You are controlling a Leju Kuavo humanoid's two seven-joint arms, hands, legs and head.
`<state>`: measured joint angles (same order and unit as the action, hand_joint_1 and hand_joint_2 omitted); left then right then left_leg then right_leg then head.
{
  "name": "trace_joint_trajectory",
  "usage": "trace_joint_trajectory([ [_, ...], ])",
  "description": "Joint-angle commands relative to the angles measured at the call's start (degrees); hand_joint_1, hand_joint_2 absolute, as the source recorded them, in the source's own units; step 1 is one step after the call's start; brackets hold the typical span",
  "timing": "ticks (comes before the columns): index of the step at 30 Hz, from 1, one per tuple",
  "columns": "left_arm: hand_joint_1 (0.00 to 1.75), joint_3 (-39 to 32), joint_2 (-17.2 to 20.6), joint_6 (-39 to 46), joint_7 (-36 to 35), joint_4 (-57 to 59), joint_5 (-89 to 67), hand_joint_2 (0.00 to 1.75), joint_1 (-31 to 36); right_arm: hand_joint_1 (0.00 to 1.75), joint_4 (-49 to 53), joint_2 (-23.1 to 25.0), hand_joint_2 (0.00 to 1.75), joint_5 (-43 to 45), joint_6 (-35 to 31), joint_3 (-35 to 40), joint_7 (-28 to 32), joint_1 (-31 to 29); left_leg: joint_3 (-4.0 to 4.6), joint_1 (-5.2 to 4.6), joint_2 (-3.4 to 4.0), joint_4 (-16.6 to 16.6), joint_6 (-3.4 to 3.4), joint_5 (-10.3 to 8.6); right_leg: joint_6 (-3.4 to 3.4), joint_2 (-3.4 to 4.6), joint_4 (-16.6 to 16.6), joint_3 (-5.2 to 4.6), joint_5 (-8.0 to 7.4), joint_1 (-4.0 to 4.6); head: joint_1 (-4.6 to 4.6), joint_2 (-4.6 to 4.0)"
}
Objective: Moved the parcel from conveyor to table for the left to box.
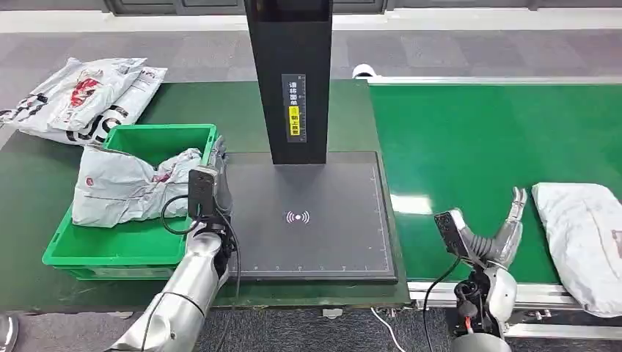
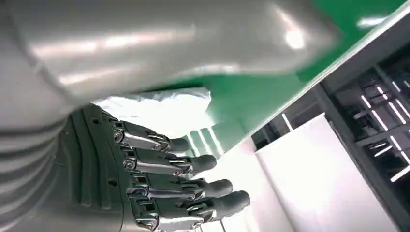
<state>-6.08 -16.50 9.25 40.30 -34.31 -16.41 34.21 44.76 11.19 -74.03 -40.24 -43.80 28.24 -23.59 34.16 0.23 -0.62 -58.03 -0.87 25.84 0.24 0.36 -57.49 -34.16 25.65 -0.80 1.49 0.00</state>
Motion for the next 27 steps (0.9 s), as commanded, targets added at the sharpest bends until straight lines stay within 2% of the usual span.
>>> trace_joint_trajectory([
  [1,0.0,4.57,0.86,-0.16,-0.3,0.85,0.27,1.75,0.56,0.0,-0.1,0.93,1.75,0.12,0.24,-5.67,-0.09,-2.52,-0.21,0.04,0.13,0.17,0.02,-0.01,-0.04,0.0,0.22,0.22,-0.06,0.06,0.0,-0.02],
  [2,0.0,6.99,1.08,-0.66,-0.3,0.54,1.53,1.75,0.22,0.0,0.69,0.9,1.75,-5.11,0.24,-6.69,-3.76,-3.42,-0.24,0.03,0.16,0.18,0.02,-0.01,-0.04,0.02,0.25,0.25,-0.06,0.06,0.0,0.0],
  [6,0.0,11.61,0.96,-0.92,-0.3,0.52,3.28,1.75,-0.14,0.0,1.89,-0.81,1.75,-11.5,0.24,-5.85,-11.13,-3.83,-0.16,0.01,0.11,0.12,0.02,-0.01,-0.03,-0.03,0.15,0.17,-0.03,0.01,0.0,-0.02],
  [8,0.0,13.98,0.95,-2.54,-0.3,1.03,4.31,1.75,0.25,0.0,2.7,-3.45,1.75,-15.97,0.24,-0.36,-21.96,-2.03,-0.02,-0.03,-0.04,0.04,0.04,-0.03,-0.01,-0.12,0.04,0.05,0.01,-0.07,0.0,-0.02],
  [9,0.0,15.23,0.77,-3.74,-0.3,1.0,5.83,1.75,0.49,0.0,0.06,-7.09,1.75,-15.97,0.24,5.76,-29.63,-1.09,-0.03,-0.02,-0.04,0.03,0.06,-0.03,-0.01,-0.12,0.04,0.06,0.01,-0.07,0.0,0.0],
  [10,0.0,15.48,0.71,-3.79,-0.3,1.21,6.04,1.75,0.56,0.0,-0.69,-8.5,1.75,-15.97,0.24,7.79,-32.18,-0.53,-0.09,0.01,-0.08,0.08,0.07,-0.04,-0.01,-0.18,0.14,0.17,0.0,-0.04,0.0,0.0],
  [11,0.0,16.22,0.7,-2.98,-0.3,2.25,6.3,1.75,1.01,0.0,-5.18,-12.41,1.75,-15.97,0.24,14.66,-41.19,-0.29,-0.11,0.03,-0.13,0.1,0.09,-0.05,0.0,-0.25,0.21,0.23,-0.01,-0.01,0.0,0.0],
  [13,0.0,16.47,0.82,-2.47,-0.3,3.04,6.56,1.75,1.24,0.0,-8.27,-14.5,1.75,-15.97,0.24,17.36,-45.16,-0.3,0.0,0.0,-0.16,0.03,0.13,-0.07,0.03,-0.21,0.11,0.09,0.0,-0.08,0.0,0.0],
  [16,0.0,16.53,1.57,-1.31,-0.3,6.35,5.99,1.75,2.06,0.0,-29.59,-20.72,1.75,-15.97,1.78,29.13,-61.59,-5.25,-0.1,0.03,-0.01,0.1,0.19,-0.05,0.05,-0.08,0.28,0.24,-0.08,-0.07,-0.02,-0.02],
  [17,0.0,16.54,1.66,-1.34,-0.3,6.91,5.89,1.75,2.06,0.0,-31.18,-21.9,1.75,-15.97,5.37,30.58,-65.08,-5.31,-0.16,0.01,0.13,0.13,0.19,-0.04,0.05,0.05,0.31,0.25,-0.12,-0.08,-0.02,0.0],
  [19,0.0,16.59,1.67,-1.24,-0.3,7.18,5.8,1.75,2.07,0.0,-31.21,-22.38,1.75,-15.83,5.73,30.2,-65.2,-4.85,-0.11,0.01,0.17,0.07,0.22,0.0,0.06,0.08,0.21,0.17,-0.11,-0.09,0.0,0.0],
  [23,0.0,16.58,1.56,-0.88,-0.3,7.34,5.7,1.75,2.13,0.0,-31.04,-22.49,1.75,-15.79,5.69,29.77,-65.04,-4.55,-0.02,-0.03,-0.25,0.08,0.26,-0.09,0.07,-0.34,0.2,0.17,-0.04,-0.11,0.0,0.0],
  [24,0.0,16.2,1.37,-1.52,-0.3,8.43,5.99,1.75,2.48,0.0,-30.98,-22.93,1.75,-15.97,7.67,30.47,-67.44,-4.08,-0.03,-0.02,-0.19,0.11,0.27,-0.08,0.06,-0.31,0.23,0.19,-0.05,-0.1,-0.02,-0.02],
  [27,0.0,16.09,1.32,-1.19,-0.3,9.5,5.82,1.75,2.7,0.0,-31.04,-24.21,1.75,-15.9,8.33,29.38,-67.16,-2.64,-0.01,-0.02,-0.21,0.06,0.29,-0.06,0.1,-0.29,0.18,0.16,-0.03,-0.1,-0.02,0.0],
])
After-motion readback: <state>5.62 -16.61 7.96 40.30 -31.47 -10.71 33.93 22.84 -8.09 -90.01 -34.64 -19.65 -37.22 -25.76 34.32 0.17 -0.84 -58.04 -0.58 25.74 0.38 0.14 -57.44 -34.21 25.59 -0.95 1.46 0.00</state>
